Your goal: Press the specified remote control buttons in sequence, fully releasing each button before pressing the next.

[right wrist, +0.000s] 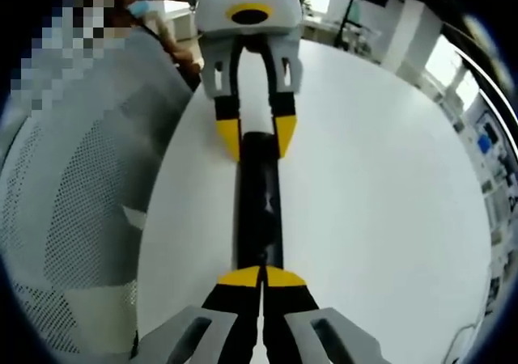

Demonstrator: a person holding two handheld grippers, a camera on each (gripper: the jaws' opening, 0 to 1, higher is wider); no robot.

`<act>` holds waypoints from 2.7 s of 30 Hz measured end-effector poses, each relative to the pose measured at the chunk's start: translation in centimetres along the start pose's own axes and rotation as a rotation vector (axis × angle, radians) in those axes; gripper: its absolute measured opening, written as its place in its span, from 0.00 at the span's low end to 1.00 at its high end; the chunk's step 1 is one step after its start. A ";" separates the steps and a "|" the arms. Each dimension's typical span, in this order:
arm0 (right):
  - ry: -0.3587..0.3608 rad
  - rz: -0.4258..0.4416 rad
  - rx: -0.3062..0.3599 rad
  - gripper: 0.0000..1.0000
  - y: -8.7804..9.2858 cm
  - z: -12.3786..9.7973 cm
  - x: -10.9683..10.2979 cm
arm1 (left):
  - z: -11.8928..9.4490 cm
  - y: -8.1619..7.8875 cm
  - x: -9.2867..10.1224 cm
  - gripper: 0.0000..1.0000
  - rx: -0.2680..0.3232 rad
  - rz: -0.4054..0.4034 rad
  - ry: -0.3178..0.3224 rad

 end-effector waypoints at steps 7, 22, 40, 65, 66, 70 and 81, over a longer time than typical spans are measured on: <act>0.010 -0.009 0.020 0.00 -0.4 -0.2 -0.3 | 0.0 0.0 0.0 0.23 -0.003 -0.001 -0.005; 0.019 -0.022 0.010 0.00 -0.9 -0.9 -0.4 | 0.0 0.0 0.1 0.23 -0.002 0.003 -0.008; 0.006 -0.033 0.003 0.00 -1.1 0.1 -0.3 | 0.1 0.1 0.0 0.23 -0.001 -0.002 -0.002; -0.035 -0.038 -0.060 0.00 -1.2 0.6 0.0 | 0.0 0.1 0.1 0.23 0.029 -0.012 -0.001; -0.036 -0.041 -0.062 0.00 -1.2 0.6 0.0 | 0.0 0.1 0.1 0.23 0.029 -0.012 -0.001; -0.041 -0.024 -0.060 0.00 -1.2 0.6 0.1 | 0.0 0.1 0.1 0.23 0.032 -0.013 0.000; -0.046 -0.007 -0.044 0.00 -1.2 0.5 0.1 | 0.0 0.1 0.1 0.23 0.032 -0.022 0.001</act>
Point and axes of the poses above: the point that each gripper's makers call its tool centre point, and the gripper's own axes: z roughly forward along the fingers, x roughly to its right, y roughly out of its underside, the point moved 2 cm from there along -z, roughly backward along the fingers, and after that the axes turned 9 degrees about -x, right-handed, at the moved point
